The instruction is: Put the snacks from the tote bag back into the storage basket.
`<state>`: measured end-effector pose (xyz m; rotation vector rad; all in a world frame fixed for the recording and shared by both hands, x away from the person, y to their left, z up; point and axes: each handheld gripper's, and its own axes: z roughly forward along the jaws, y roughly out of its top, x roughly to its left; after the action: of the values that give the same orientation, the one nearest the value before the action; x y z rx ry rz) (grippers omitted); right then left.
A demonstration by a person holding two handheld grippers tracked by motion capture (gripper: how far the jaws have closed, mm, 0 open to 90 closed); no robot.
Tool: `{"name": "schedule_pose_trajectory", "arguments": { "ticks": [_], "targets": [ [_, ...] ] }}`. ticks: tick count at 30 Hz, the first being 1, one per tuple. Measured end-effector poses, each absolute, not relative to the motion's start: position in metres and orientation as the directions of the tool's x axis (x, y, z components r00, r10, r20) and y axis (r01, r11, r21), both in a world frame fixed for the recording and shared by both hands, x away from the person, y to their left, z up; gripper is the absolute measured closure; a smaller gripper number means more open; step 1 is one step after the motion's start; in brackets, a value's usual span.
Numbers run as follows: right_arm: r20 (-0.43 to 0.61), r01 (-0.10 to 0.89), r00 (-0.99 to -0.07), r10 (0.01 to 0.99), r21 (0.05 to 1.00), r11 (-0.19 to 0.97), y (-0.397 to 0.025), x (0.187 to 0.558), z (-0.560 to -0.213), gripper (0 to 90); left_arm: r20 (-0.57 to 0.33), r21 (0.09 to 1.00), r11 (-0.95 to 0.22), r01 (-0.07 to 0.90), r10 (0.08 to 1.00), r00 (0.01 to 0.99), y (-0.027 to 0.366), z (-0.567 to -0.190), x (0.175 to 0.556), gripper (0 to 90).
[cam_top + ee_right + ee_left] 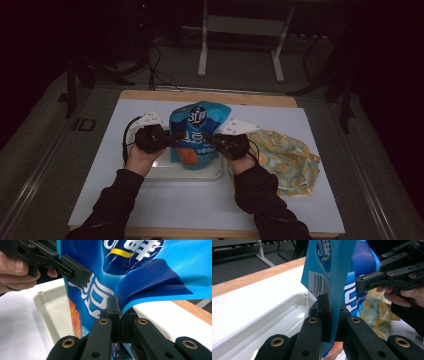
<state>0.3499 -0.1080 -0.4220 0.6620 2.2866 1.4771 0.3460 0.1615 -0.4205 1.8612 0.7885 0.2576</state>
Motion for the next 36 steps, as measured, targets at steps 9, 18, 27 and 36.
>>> {"name": "schedule_pose_trajectory", "arguments": {
  "ticks": [9,18,27,36],
  "targets": [
    [-0.018,0.22,-0.832,0.554,0.906,0.361,-0.106,0.353,-0.436,89.0,-0.185,0.889,-0.23,0.395,0.609,0.772,0.164,-0.437,0.352,87.6],
    [0.0,0.232,-0.834,0.552,0.908,0.349,-0.108,0.352,-0.442,88.8,-0.181,0.897,-0.229,0.378,0.591,0.786,0.166,-0.443,0.35,87.2],
    [0.021,0.243,-0.84,0.543,0.908,0.341,-0.111,0.352,-0.441,86.0,-0.167,0.896,-0.241,0.373,0.595,0.786,0.167,-0.44,0.345,82.7],
    [0.028,0.249,-0.842,0.539,0.906,0.342,-0.114,0.352,-0.433,64.0,-0.177,0.902,-0.222,0.37,0.592,0.787,0.171,-0.439,0.339,64.7]
  ]
}}
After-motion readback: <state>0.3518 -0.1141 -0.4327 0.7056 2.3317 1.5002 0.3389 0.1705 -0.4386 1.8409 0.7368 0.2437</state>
